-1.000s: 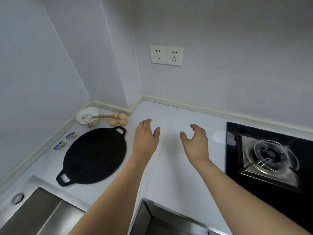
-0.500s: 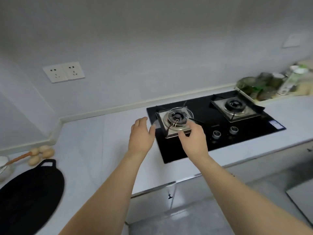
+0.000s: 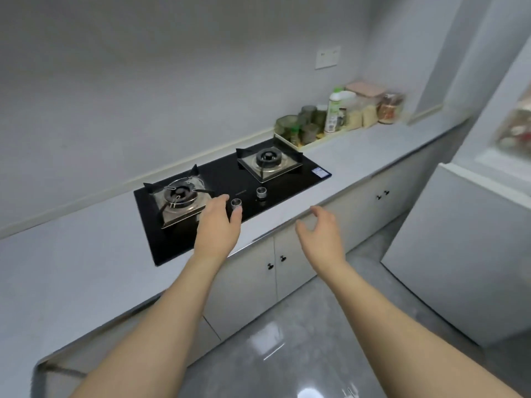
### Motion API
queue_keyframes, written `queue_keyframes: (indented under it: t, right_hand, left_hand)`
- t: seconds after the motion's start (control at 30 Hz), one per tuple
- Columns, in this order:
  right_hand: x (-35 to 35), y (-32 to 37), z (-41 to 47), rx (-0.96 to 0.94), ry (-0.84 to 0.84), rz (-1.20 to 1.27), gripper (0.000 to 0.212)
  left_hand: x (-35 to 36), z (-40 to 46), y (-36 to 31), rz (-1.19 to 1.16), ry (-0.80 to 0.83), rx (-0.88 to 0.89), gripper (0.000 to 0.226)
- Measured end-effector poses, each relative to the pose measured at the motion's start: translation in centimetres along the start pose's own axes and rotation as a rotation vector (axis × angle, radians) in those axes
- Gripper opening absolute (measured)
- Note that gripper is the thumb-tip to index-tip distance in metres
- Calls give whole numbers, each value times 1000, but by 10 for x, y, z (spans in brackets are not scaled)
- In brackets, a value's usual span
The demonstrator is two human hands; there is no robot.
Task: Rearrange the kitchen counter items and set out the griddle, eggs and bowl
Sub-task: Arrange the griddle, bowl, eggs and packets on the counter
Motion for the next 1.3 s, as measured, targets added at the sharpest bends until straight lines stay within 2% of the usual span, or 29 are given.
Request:
queue_keyframes:
  t: [0.2,0.43,0.6,0.97,1.3]
  right_hand:
    - [-104,-43,-7,86,-65,-15,51]
    - [-173,-56,-4,61,-108,-25,52]
    - [-225,-67,-9,13,-97,-2,52]
    - [-325,-99,-45,-106,45,-28,52]
    - [-372,-89,-57,-229,89,12,50]
  left_hand:
    - [41,-43,-106,-32,43,92,49]
    - [66,-52,-174,-45,63,147,49]
    - [80,-88,-228,-51,47,152,48]
    - [88,-194,-311,-43,-97,20,45]
    - [81,-230,-353,-36,-164,1,46]
Point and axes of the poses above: each hand's wrist, its own z-axis towards the middle knuckle, its own x-axis out of the palm, y = z × x, the point moved 6 cm from there along z, towards the middle knuckle, and after that the axes turned 11 degrees about z, right-handed, at the moved point
